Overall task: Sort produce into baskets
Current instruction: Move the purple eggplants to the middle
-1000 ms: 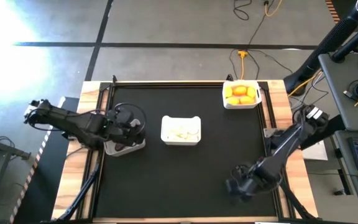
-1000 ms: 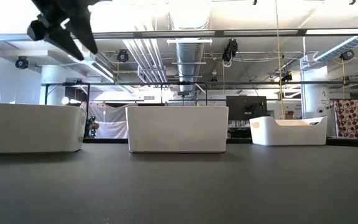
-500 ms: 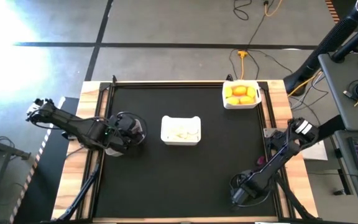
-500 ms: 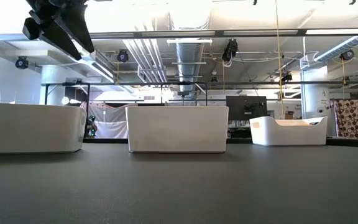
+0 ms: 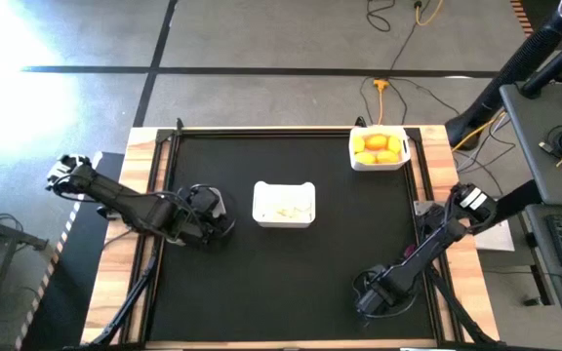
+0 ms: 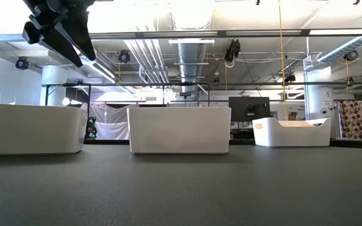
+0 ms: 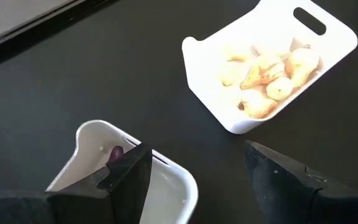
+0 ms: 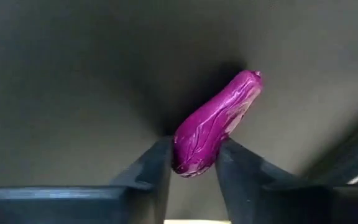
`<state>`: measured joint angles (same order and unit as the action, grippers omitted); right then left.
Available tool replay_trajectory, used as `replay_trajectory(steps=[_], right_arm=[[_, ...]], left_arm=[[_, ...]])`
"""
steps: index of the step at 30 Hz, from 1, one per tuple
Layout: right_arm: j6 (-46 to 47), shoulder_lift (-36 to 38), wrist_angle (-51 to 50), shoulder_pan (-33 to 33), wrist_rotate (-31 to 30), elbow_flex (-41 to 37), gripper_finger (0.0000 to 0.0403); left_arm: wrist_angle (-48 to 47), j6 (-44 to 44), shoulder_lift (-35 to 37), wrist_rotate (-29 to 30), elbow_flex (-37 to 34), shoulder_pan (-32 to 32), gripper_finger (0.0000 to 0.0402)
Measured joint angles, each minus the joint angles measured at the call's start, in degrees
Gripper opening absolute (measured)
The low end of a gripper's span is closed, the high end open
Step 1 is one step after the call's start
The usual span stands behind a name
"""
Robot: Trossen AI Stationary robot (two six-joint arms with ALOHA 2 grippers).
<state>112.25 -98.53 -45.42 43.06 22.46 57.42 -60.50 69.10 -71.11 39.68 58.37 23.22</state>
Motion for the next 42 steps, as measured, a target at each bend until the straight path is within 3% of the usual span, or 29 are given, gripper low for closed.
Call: replay_trajectory(steps=[3,6,10,13,16,20,23,26,30,35,39,42], right_arm=[[-2.6,0.1,-1.2,-1.8,-4.6,2.4,0.0082],[-8.5,0.0,-0.4,-5.0,-16.7,8.0,0.0055],[-27.3,-1.6,0.7,-10.6,-34.1,16.5,0.0042],[-44.7,-4.3,2.1,-15.5,-40.2,22.4,0.0041],[-58.3,-8.7,3.0,-20.0,-39.2,27.2,0.0041],[-68.2,-15.8,4.2,-23.4,-33.0,32.2,0.0056],[-70.9,-20.6,2.8,-24.2,-28.5,34.8,0.0076],[-69.0,-22.7,0.5,-24.2,-28.2,37.8,0.0103],[-69.4,-22.3,-5.5,-23.7,-29.0,41.5,0.0153],[-70.8,-17.1,-21.9,-22.1,-31.0,43.7,0.0212],[-69.4,-12.6,-35.2,-19.1,-35.9,39.0,0.0244],[-68.3,-8.3,-38.4,-16.8,-33.9,31.0,0.0261]], left_arm=[[0.4,1.6,-0.2,1.0,0.0,1.4,0.0237],[0.6,2.8,-0.1,2.2,0.0,2.3,0.0237],[1.6,3.5,0.5,2.6,0.0,2.8,0.0237],[2.2,3.9,0.8,2.1,0.4,3.6,0.0237],[2.8,4.0,0.8,1.8,2.1,5.4,0.0237],[2.8,4.0,0.8,1.8,4.5,8.8,0.0237],[2.8,4.5,0.3,1.8,5.7,12.0,0.0237],[2.7,6.9,-0.5,1.8,5.8,14.5,0.0237],[3.5,10.0,-2.7,1.9,5.0,16.5,0.0237],[6.3,10.5,-7.4,2.3,5.1,16.6,0.0237],[6.7,8.2,-11.8,2.5,6.7,16.5,0.0237],[6.6,5.4,-15.1,2.4,8.6,16.5,0.0237]])
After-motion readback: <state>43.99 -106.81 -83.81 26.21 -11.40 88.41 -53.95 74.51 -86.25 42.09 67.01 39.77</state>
